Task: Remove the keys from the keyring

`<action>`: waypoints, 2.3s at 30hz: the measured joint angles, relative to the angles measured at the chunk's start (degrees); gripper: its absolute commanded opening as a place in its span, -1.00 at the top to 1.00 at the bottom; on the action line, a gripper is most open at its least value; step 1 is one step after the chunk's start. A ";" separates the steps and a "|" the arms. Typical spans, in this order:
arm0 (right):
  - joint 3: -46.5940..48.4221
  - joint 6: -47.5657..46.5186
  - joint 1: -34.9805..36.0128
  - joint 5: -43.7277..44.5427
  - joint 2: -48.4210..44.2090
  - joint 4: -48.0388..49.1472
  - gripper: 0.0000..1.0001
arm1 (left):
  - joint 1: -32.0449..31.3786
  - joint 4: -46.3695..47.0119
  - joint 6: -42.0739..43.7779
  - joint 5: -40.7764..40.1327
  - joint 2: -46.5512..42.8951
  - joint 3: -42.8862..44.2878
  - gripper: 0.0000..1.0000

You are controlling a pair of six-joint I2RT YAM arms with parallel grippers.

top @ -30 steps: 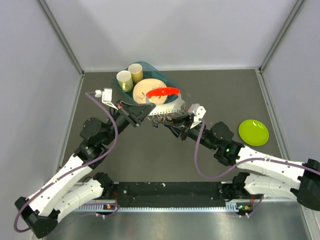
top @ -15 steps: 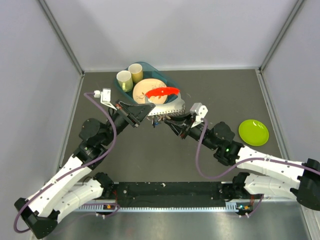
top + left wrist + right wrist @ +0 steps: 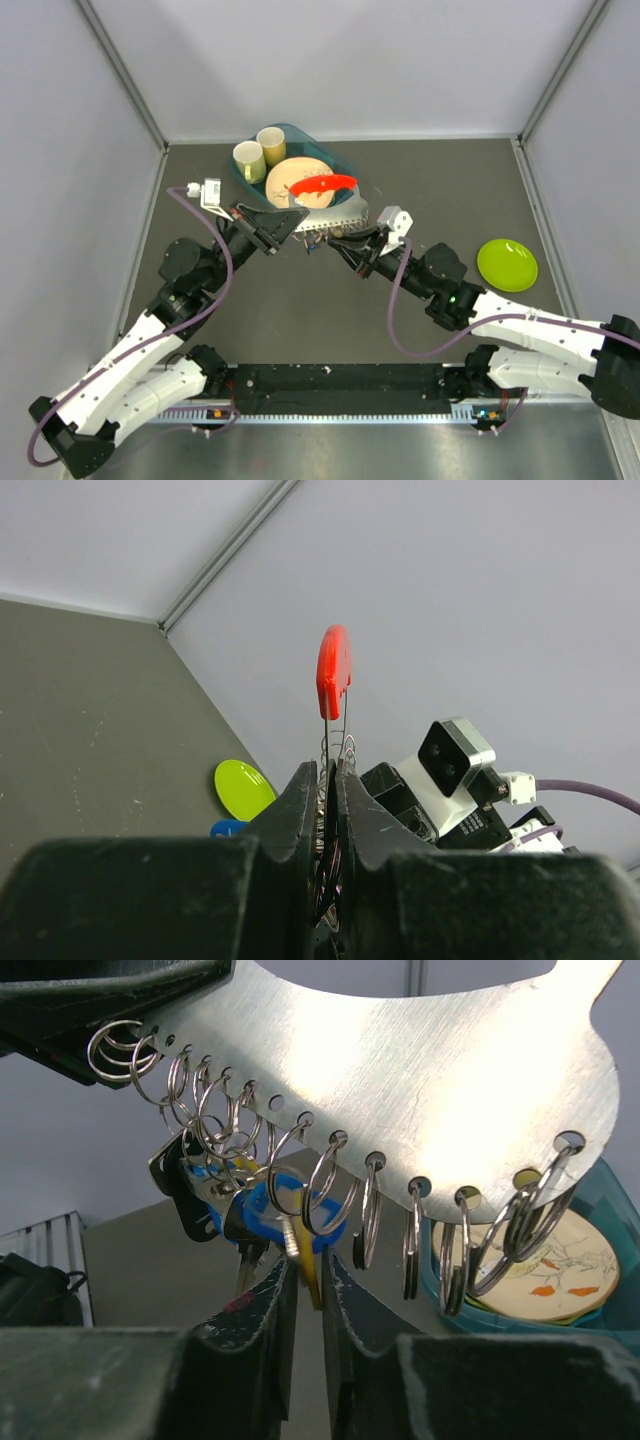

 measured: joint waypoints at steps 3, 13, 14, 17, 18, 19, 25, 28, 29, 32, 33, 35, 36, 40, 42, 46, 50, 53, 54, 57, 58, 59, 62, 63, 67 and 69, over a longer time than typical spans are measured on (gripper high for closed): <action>0.00 0.07 0.00 -0.44 0.00 0.13 0.49 | 0.00 0.00 -0.02 -0.13 -0.02 -0.04 1.00; 0.66 -0.04 0.02 -1.22 0.35 0.48 0.95 | 0.00 0.00 -0.04 -0.11 -0.02 -0.09 1.00; 0.79 -0.17 0.00 -1.36 0.39 0.68 1.00 | 0.00 0.00 -0.04 -0.13 -0.02 -0.09 1.00; 0.81 -0.17 0.04 -1.95 0.39 1.03 1.00 | 0.00 0.00 0.00 -0.24 -0.26 -0.20 1.00; 0.81 -0.17 0.04 -2.16 0.37 0.87 1.00 | 0.00 -0.02 0.04 -0.39 -0.39 -0.28 1.00; 0.81 -0.17 0.04 -2.21 0.31 0.48 1.00 | 0.00 -0.04 0.11 -0.68 -0.55 -0.37 1.00; 3.13 -0.59 0.04 -0.22 -2.51 -11.58 1.00 | 0.00 -5.20 2.69 -5.25 -1.42 -0.48 1.00; 7.21 -1.55 0.04 1.51 -3.02 -19.96 1.00 | 0.00 -7.96 3.85 -8.74 -2.16 -0.76 1.00; 8.63 -2.01 0.04 2.08 -3.04 -22.38 1.00 | -0.04 -8.68 4.00 -9.62 -2.56 -1.18 1.00; 12.55 -3.61 0.11 2.62 -2.95 -29.46 1.00 | -0.55 -9.29 3.91 -10.91 -3.91 -3.85 1.00; 13.29 -3.96 0.11 2.71 -2.82 -31.39 1.00 | -0.72 -9.27 3.91 -11.10 -4.15 -4.61 1.00; 14.36 -4.70 0.22 3.02 -2.12 -34.95 1.00 | -0.87 -9.27 3.93 -11.58 -4.72 -5.97 0.95; 14.64 -5.05 0.26 3.21 -1.73 -36.37 1.00 | -0.90 -9.27 4.00 -11.78 -5.01 -6.51 0.88; 15.54 -6.69 0.63 3.63 -0.22 -40.13 1.00 | -1.07 -10.99 4.92 -11.91 -6.54 -7.93 0.45; 17.07 -8.31 0.72 4.72 0.57 -41.83 1.00 | -0.90 -12.87 6.34 -13.42 -7.39 -7.93 0.29; 19.65 -11.67 0.68 6.69 1.05 -44.39 1.00 | -0.04 -18.16 9.03 -16.00 -9.99 -7.78 0.07; 20.87 -15.02 0.68 7.17 1.36 -46.84 1.00 | -0.02 -22.43 11.19 -15.17 -12.74 -7.78 0.05; 21.07 -16.94 0.52 6.73 1.38 -47.76 1.00 | 0.00 -22.95 14.36 -12.70 -14.25 -7.76 0.05; 21.07 -17.55 0.52 6.43 1.38 -47.98 1.00 | 0.00 -22.80 15.63 -11.56 -14.36 -7.69 0.06; 21.07 -18.93 0.46 5.14 1.07 -48.94 1.00 | 0.00 -22.25 20.24 -6.69 -12.92 -6.49 0.09; 21.07 -19.30 0.46 4.57 0.72 -49.27 1.00 | 0.00 -22.01 21.64 -4.94 -11.98 -5.77 0.10; 21.09 -19.63 0.46 4.04 0.42 -49.42 1.00 | 0.00 -21.73 23.08 -3.06 -10.91 -4.96 0.11; 21.40 -20.72 0.46 1.42 -1.03 -50.29 1.00 | 0.00 -20.76 27.23 3.10 -7.10 -2.29 0.12; 21.49 -21.07 0.46 0.68 -1.49 -50.29 1.00 | 0.00 -20.35 28.46 5.49 -5.81 -1.55 0.13; 21.51 -22.10 0.46 -1.81 -3.58 -50.51 1.00 | 0.00 -18.58 31.43 14.14 -1.92 0.13 0.13; 21.53 -22.29 0.46 -2.97 -4.31 -50.53 1.00 | 0.00 -17.40 31.82 18.14 -0.31 0.17 0.14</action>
